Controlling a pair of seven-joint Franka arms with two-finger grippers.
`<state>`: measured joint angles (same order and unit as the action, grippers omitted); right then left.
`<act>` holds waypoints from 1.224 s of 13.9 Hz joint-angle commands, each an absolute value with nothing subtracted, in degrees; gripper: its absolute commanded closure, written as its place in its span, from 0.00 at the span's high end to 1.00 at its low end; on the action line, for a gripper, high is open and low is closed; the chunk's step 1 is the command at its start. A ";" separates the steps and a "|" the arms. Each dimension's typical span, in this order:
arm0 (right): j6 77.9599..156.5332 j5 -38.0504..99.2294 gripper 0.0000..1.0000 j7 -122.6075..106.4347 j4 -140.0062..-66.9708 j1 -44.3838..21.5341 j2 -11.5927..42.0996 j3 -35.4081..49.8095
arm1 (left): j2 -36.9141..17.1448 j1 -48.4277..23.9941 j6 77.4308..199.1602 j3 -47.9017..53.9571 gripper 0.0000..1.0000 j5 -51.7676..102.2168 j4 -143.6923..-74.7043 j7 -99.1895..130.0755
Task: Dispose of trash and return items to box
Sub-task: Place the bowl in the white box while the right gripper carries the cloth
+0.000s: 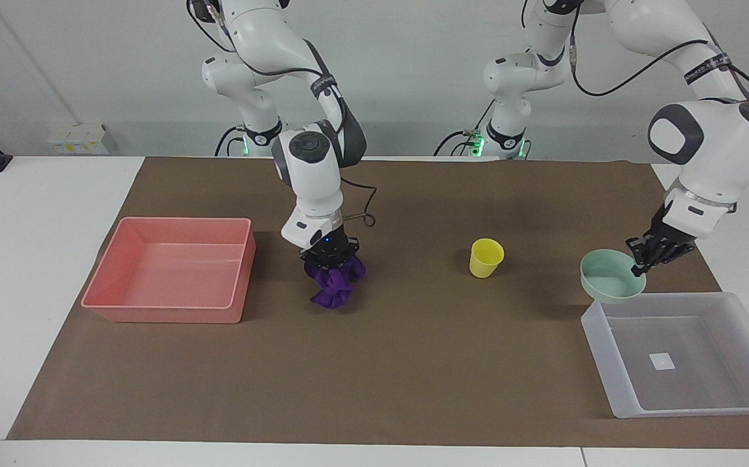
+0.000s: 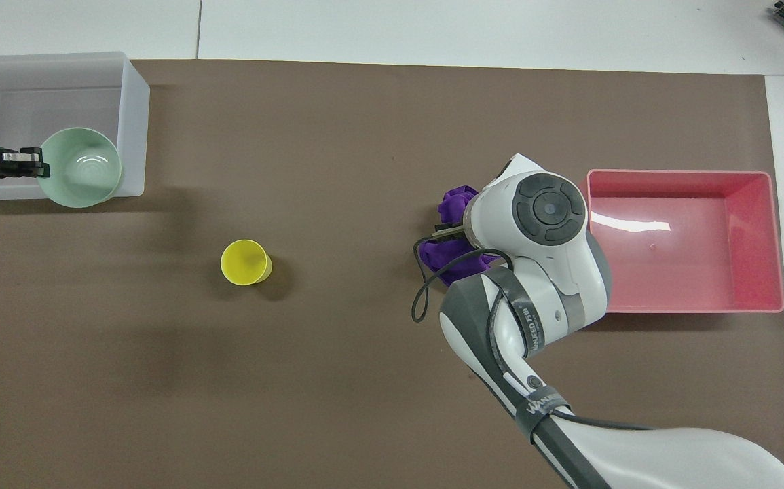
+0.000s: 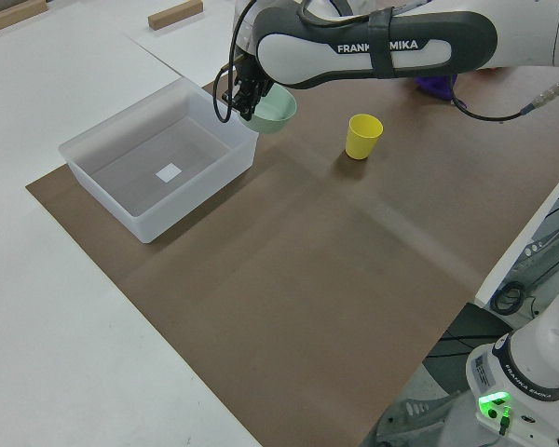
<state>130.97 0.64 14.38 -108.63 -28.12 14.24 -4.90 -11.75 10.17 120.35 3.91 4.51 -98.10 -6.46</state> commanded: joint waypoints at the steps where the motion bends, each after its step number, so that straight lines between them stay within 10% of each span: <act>1: 126.75 -1.84 0.00 18.88 -108.20 -27.60 10.38 -4.48 | -16.77 13.00 116.47 4.31 0.00 5.54 -90.46 -7.29; 10: 110.84 -4.13 0.00 14.87 -98.80 -20.76 3.61 -4.31 | -37.60 16.16 110.66 4.39 0.00 5.10 -63.92 -7.21; 17: 110.39 -3.52 0.00 -2.35 -99.22 -5.91 1.67 -4.13 | -42.00 17.14 115.39 4.66 0.00 5.10 -62.84 -7.21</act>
<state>110.85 -3.34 1.85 -98.68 -9.51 2.03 -5.06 -39.87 16.85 114.42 4.44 4.51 -65.16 -6.53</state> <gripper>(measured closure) 0.903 0.974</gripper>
